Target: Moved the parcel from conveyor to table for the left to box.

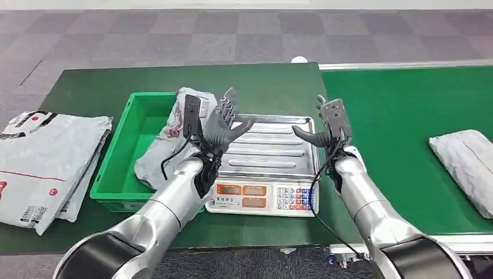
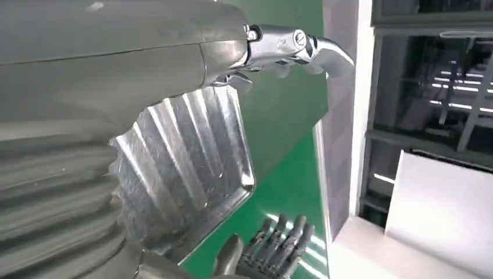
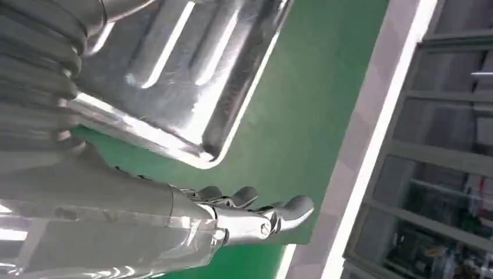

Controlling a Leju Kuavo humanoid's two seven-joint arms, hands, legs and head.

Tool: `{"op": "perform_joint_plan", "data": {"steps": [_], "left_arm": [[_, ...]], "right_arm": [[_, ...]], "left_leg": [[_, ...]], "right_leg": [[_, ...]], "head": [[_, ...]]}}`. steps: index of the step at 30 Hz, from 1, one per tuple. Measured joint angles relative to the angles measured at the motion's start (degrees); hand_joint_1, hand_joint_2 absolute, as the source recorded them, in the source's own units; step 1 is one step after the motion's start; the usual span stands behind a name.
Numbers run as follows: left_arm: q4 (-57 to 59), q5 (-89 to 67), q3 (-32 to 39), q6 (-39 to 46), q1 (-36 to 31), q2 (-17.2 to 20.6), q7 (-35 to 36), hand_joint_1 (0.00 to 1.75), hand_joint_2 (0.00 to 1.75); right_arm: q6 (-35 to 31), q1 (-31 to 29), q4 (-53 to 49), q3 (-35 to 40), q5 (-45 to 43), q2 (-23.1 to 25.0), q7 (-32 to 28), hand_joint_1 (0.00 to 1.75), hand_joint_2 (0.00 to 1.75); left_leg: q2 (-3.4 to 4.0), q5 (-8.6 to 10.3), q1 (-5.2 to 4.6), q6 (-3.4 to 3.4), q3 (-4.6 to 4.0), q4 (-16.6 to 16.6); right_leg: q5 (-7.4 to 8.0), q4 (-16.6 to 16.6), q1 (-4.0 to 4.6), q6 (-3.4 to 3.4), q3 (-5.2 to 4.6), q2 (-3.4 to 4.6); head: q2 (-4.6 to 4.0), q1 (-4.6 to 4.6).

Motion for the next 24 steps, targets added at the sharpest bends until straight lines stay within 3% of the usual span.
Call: {"op": "perform_joint_plan", "data": {"steps": [15,24], "left_arm": [[0.96,-0.96,-0.04,1.2,-1.57,1.0,0.07,0.0,1.75],[0.94,-3.02,-0.94,3.21,-2.9,1.53,2.12,0.0,1.75]], "right_arm": [[-0.39,-3.53,2.88,0.44,0.09,1.79,0.43,0.0,1.75],[-1.4,-6.43,3.5,1.12,1.64,2.89,4.31,0.0,1.75]], "left_leg": [[-0.1,0.03,0.01,0.01,-0.07,0.01],[-0.09,0.04,0.01,0.0,-0.06,0.0]], "right_leg": [[0.0,0.0,-0.02,0.0,0.01,-0.14],[0.0,0.01,0.02,0.0,0.01,-0.13]], "head": [[0.0,0.02],[0.0,0.02]]}}
